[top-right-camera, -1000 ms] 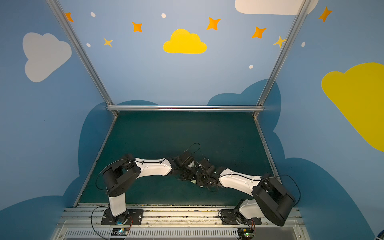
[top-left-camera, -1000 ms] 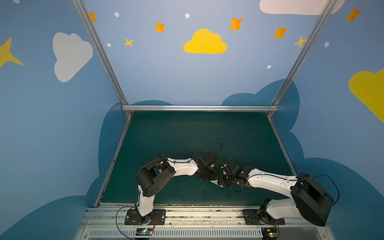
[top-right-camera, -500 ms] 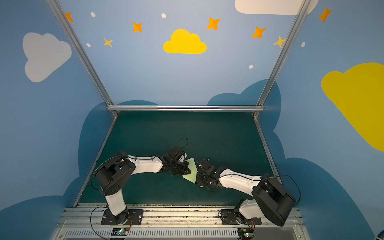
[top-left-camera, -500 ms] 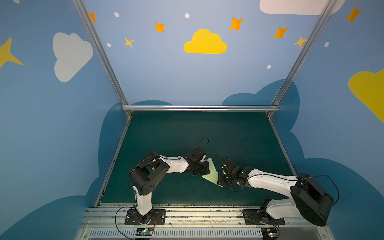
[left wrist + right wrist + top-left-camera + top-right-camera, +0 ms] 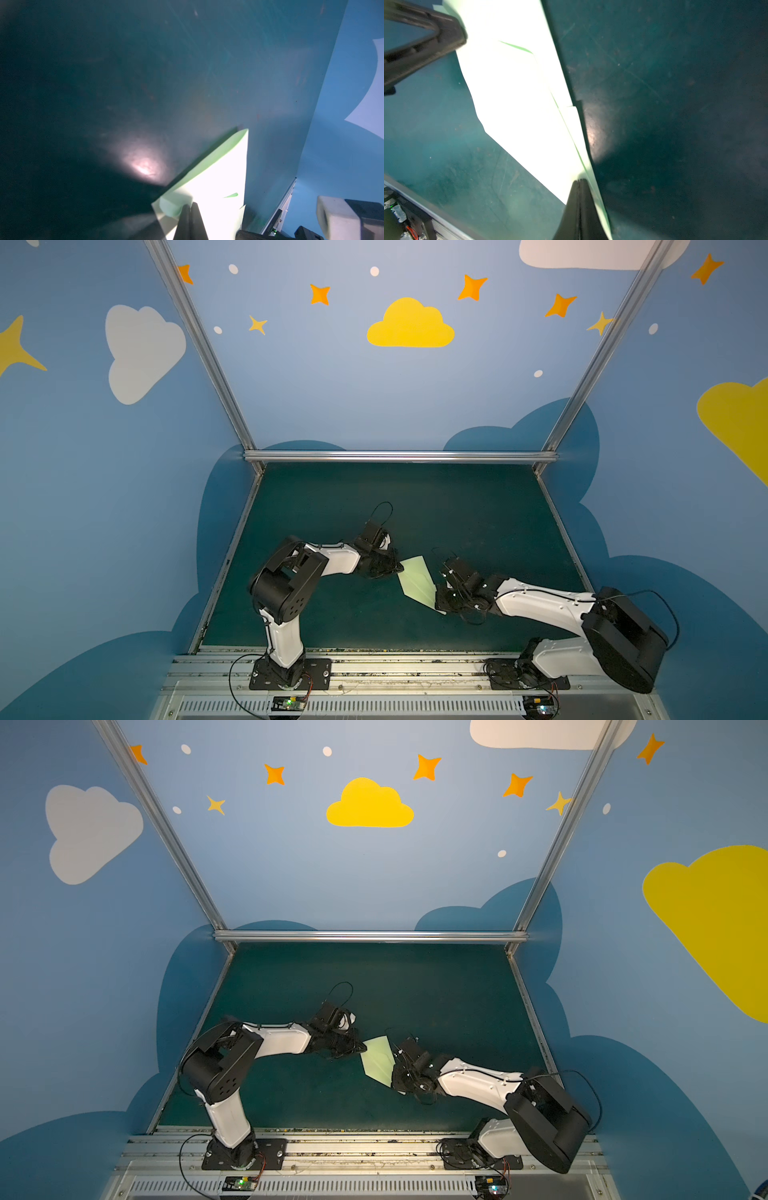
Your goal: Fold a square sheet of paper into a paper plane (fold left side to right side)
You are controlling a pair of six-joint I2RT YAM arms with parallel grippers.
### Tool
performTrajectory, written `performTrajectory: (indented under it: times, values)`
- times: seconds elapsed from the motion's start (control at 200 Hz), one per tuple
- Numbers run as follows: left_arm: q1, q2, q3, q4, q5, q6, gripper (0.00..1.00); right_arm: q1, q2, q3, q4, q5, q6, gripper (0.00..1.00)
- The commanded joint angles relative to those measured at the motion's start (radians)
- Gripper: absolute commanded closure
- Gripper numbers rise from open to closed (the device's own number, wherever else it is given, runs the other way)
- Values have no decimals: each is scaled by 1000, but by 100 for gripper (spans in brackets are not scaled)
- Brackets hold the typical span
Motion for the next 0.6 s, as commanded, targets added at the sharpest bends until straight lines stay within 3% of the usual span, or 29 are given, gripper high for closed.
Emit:
performTrajectory:
  times: [0.0,0.34,0.43,0.596]
  values:
    - [71,77,-63,-208,-200,43,96,17,52,-64,-84,-9,7,100]
    - [182,73,-6,-263,-189,86,96,19,44,-65,-76,-15,4,100]
    - [157,-26,12,-291,-185,87,96,19,46,-62,-77,-18,-1,100]
    - [31,-150,62,-329,-182,44,96,21,47,-57,-75,-24,-8,100]
